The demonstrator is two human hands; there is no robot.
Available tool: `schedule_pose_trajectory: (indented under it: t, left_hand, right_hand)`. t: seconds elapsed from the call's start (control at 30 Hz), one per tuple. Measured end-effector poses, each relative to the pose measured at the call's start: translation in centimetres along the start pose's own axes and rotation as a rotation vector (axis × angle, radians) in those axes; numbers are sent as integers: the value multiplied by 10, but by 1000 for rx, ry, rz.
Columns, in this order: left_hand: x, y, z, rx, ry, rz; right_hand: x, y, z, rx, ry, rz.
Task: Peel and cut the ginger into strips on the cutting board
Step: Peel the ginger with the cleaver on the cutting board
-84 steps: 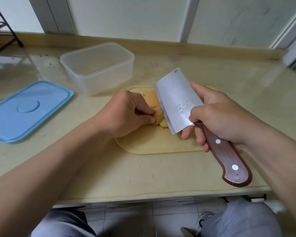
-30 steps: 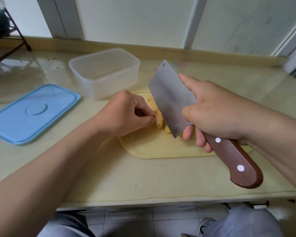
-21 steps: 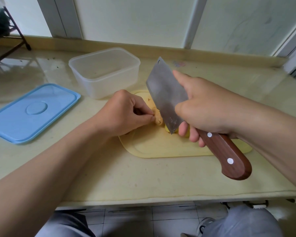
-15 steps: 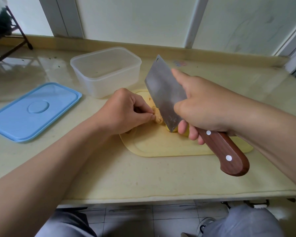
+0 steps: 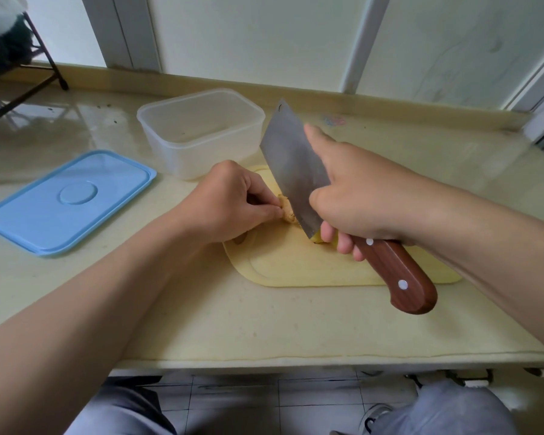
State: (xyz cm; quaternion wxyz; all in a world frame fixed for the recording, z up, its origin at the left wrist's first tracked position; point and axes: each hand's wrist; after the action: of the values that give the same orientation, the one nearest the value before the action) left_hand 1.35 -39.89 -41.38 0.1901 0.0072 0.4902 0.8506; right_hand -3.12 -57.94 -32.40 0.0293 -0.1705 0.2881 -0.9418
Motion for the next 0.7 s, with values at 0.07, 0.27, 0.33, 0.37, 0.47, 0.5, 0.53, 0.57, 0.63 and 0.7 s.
schedule_pose_trajectory:
  t: [0.07, 0.27, 0.33, 0.37, 0.47, 0.5, 0.53, 0.57, 0.63, 0.7]
  left_hand:
    - [0, 0, -3, -13, 9, -32]
    - [-2, 0, -10, -96, 19, -129]
    - [-2, 0, -9, -104, 24, -126]
    - [-2, 0, -9, -102, 25, -123]
    - [-2, 0, -10, -92, 25, -114]
    - [-2, 1, -10, -88, 27, -113]
    - [-2, 1, -10, -84, 28, -110]
    - [-2, 0, -10, -81, 29, -106]
    - [-2, 0, -9, -76, 31, -96]
    - [-2, 0, -10, -72, 34, -90]
  right_hand:
    - [3, 1, 1, 22, 15, -10]
    - [5, 10, 4, 33, 48, -17]
    - [3, 13, 3, 10, 51, -22]
    - [3, 14, 3, 0, 49, -21]
    - [2, 15, 2, -13, 53, -20]
    - [1, 15, 2, -17, 55, -23]
    - [1, 15, 2, -23, 56, -25]
    - [1, 14, 2, -29, 55, -25]
    - [0, 14, 1, -33, 53, -16]
    - [-1, 13, 1, -33, 53, -14]
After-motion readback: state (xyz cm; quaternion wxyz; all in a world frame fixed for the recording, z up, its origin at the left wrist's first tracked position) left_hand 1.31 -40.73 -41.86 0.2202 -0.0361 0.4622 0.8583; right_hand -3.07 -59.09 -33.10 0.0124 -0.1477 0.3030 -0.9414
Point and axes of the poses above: each hand's wrist, its own x-axis away from the middle knuckle, its own z-axis out of the back of the hand, y = z × x, and after that the axes turned 5 degrees about x, right-handed
